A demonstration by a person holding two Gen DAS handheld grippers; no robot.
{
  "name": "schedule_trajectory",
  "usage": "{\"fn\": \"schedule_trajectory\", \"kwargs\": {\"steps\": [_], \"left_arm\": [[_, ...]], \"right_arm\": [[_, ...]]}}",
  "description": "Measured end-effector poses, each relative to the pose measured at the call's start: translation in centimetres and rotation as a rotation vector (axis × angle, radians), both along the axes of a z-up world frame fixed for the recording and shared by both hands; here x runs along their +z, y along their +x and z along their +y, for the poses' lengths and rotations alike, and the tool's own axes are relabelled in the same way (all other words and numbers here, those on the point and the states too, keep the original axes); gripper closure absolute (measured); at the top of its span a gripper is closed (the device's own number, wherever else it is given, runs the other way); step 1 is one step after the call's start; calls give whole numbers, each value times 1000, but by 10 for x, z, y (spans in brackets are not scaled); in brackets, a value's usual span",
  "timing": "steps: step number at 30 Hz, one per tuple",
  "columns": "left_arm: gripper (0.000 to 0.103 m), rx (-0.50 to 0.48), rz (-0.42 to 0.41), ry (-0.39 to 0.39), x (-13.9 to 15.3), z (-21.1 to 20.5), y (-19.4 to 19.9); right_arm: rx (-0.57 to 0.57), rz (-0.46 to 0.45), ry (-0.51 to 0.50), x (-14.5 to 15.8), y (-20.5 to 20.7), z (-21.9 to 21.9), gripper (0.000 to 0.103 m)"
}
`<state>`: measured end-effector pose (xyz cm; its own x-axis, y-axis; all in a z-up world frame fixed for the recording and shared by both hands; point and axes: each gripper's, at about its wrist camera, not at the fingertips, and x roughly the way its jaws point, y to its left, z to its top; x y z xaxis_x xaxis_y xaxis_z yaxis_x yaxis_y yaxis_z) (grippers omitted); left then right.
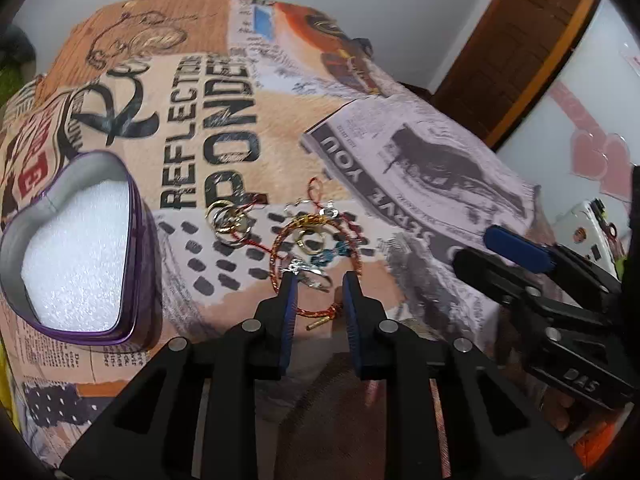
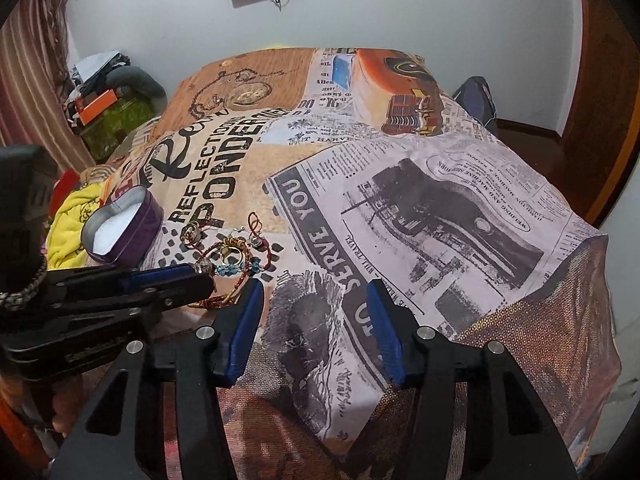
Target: Organize jewelry
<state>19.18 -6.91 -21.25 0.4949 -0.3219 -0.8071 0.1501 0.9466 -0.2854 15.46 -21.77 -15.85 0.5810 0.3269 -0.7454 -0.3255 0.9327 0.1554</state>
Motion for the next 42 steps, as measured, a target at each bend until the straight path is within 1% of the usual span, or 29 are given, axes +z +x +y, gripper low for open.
{"fn": "schedule_trajectory", "kwargs": {"steps": [4,6,10,12,14,21,24,25,27,31,33,36,42], "left_arm": [[83,38,10,-13,-4,5,4],[87,51,19,-19,-7,8,6],[87,41,28,-24,-7,10,8],[84,34,32,-26,-7,9,10],[76,39,30,-26,-6,8,14],[75,73,16,13,-6,3,25],[78,81,8,25,-8,4,27],[84,83,3,34,-8,5,27],[90,82,-5,47,-9,5,28],[91,78,-11,36,-6,9,26],[91,79,-27,39,-2,12,22],[91,83,-56,29,10,23,12],[91,111,-109,10,33,50,-9]], "right_arm": [[6,7,-1,-2,1,0,53],[6,13,2,-3,1,1,53],[4,12,8,-2,-1,0,53],[2,10,9,-1,-1,0,53],[-1,9,6,0,-2,-1,53],[-4,2,-3,1,-4,-1,53],[1,2,-8,2,-5,0,53],[3,2,-10,1,-5,1,53],[7,3,-11,1,-6,3,53],[15,8,-9,1,-5,7,53],[19,7,-3,3,-5,9,53],[29,14,5,2,-4,14,53],[74,64,51,-5,2,33,53]]}}
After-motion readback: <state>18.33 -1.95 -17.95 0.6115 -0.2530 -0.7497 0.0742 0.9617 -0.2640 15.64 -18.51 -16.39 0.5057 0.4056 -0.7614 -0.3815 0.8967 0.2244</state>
